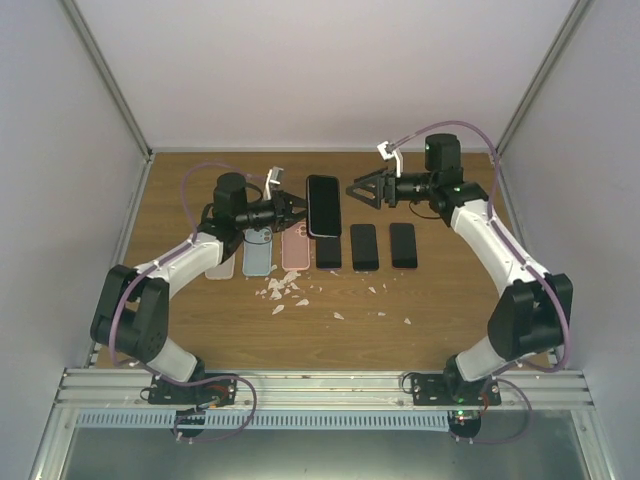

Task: Take the phone out of the phone case
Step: Remove the phone case from the phone.

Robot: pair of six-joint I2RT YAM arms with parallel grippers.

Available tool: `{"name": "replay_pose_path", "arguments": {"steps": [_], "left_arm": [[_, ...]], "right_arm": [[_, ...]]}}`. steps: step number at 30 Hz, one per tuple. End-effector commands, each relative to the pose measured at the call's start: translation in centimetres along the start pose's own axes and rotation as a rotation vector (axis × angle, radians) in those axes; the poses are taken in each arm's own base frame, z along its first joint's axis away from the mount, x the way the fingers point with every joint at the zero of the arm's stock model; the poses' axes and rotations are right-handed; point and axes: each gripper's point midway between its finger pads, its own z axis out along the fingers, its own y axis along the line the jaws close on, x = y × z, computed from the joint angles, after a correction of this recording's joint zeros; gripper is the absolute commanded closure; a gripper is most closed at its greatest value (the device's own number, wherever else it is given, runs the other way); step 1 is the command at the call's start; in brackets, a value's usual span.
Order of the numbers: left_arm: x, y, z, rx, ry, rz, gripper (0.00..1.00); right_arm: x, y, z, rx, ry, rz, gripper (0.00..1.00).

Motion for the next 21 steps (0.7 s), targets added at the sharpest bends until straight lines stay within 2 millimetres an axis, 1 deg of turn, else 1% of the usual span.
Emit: {"name": "replay_pose_path", "arguments": {"steps": [1,6,10,21], "left_arm": [[-1.9,0.9,-0.3,-0.047,-0.073,-0.111,1.0],[-2.1,2.0,-0.5,-0.065,-0.082,-0.197,1.0],[-2.2,2.6,-0.6,-0.063,-0.088,-0.239,1.0],[-2.3,2.9,-0.9,-0.059,-0.105,-0.266,1.0]], "right_arm": [[0.8,0.2,0.5,0.214,0.068,-0.269,0.23],[3.1,0.4,2.8,0.368,0.165,-0.499,0.23],[4.0,0.6,4.3,0.458,0.211,-0.625,0.24],[6.0,1.1,7.9,0.553,0.294,-0.806,0.27]]}}
